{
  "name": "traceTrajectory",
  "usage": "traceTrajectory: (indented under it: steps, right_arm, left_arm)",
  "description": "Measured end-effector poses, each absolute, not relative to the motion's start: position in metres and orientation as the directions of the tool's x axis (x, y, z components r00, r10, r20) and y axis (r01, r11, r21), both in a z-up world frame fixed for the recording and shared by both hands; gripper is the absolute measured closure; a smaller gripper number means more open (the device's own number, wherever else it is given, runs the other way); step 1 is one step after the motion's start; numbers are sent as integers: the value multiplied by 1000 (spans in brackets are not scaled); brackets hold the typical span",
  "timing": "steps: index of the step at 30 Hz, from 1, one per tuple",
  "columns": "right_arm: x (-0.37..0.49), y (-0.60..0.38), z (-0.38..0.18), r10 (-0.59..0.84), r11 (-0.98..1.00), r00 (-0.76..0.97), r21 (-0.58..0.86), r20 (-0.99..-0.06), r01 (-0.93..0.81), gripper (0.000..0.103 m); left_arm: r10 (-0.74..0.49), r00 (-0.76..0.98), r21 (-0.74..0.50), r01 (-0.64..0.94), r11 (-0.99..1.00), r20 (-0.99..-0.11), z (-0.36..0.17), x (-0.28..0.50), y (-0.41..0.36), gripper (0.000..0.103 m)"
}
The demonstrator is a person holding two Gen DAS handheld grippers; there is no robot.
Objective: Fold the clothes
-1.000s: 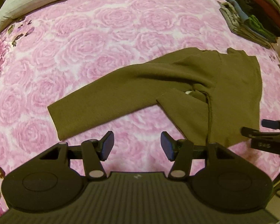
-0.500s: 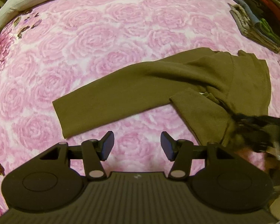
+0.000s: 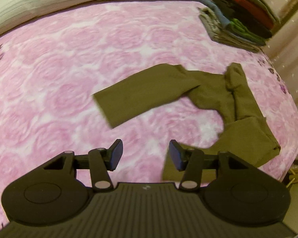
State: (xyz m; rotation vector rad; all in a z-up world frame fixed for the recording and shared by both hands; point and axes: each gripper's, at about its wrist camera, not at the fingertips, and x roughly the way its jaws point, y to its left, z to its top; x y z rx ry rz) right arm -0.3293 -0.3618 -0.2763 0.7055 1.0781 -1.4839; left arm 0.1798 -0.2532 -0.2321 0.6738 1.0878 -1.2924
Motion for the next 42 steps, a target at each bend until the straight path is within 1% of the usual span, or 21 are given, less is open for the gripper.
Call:
traceTrajectory:
  steps: [1, 3, 7, 12, 15, 16, 19, 21, 22, 23, 24, 25, 30, 33, 36, 37, 38, 39, 40, 41, 42]
  right_arm:
    - [-327, -363, -268, -466, 41, -161, -203, -870, 978, 26]
    - [-303, -375, -259, -506, 138, -20, -104, -862, 985, 26]
    - [-248, -395, -275, -480, 244, 159, 43, -863, 969, 26]
    - [-230, -413, -312, -461, 296, 149, 7, -875, 955, 26]
    - [-260, -427, -324, -425, 253, 191, 87, -885, 964, 26]
    - [-270, -431, -328, -413, 237, 206, 114, -887, 965, 26]
    - [-288, -439, -334, -361, 205, 303, 242, -882, 948, 26]
    - [-299, -443, -337, -326, 180, 370, 327, -870, 928, 26]
    - [-298, -442, -340, -306, 178, 397, 357, -865, 917, 27]
    - [-295, -439, -343, -285, 181, 421, 383, -861, 906, 56]
    - [-289, -436, -346, -265, 194, 421, 380, -867, 905, 82]
    - [-283, -433, -345, -261, 217, 405, 356, -876, 909, 91]
    - [-264, -442, -299, -349, 405, 493, 346, -797, 846, 91]
    - [-240, -462, -264, -350, 548, 572, 333, -741, 767, 91]
    - [-211, -457, -265, -304, 579, 582, 339, -754, 742, 91]
    - [-202, -454, -266, -288, 585, 582, 341, -761, 736, 90]
    - [-193, -452, -267, -272, 591, 582, 344, -767, 730, 88]
    - [-183, -449, -269, -255, 597, 581, 347, -773, 724, 80]
    - [-174, -446, -270, -239, 602, 580, 350, -779, 717, 52]
    - [-165, -443, -271, -222, 608, 579, 353, -784, 711, 29]
    - [-156, -441, -272, -205, 614, 578, 356, -790, 705, 27]
  left_arm:
    - [-419, -76, -162, 971, 173, -905, -235, 172, -262, 55]
    - [-440, -82, -144, 983, 110, -894, -245, 157, -284, 54]
    - [-471, -113, -138, 990, 18, -875, -277, 137, -337, 48]
    - [-507, -169, -101, 982, -160, -845, -309, 111, -396, 33]
    - [-499, -153, -84, 984, -158, -853, -330, 113, -414, 28]
    - [-495, -146, -78, 985, -155, -856, -337, 114, -419, 24]
    - [-485, -126, -63, 987, -145, -865, -359, 116, -436, 23]
    - [-478, -113, -52, 989, -138, -871, -373, 118, -447, 29]
    - [-475, -106, -47, 990, -135, -874, -381, 119, -452, 56]
    - [-471, -99, -41, 990, -132, -876, -388, 120, -458, 64]
    - [-467, -93, -36, 991, -129, -879, -395, 121, -463, 76]
    - [-481, -82, -36, 994, -105, -873, -393, 124, -458, 98]
    - [-616, -22, -103, 990, 97, -788, -335, 182, -391, 97]
    - [-666, 143, -36, 968, 248, -732, -278, 223, -333, 97]
    - [-670, 334, 63, 917, 395, -663, -223, 262, -285, 98]
    - [-655, 378, 86, 898, 431, -655, -213, 273, -277, 97]
    - [-637, 416, 106, 878, 466, -649, -205, 285, -269, 92]
    - [-609, 457, 119, 851, 512, -648, -203, 293, -264, 91]
    - [-577, 497, 130, 819, 559, -648, -202, 301, -260, 81]
    - [-552, 510, 119, 796, 593, -660, -204, 306, -253, 74]
    - [-545, 500, 96, 790, 606, -673, -207, 305, -245, 74]
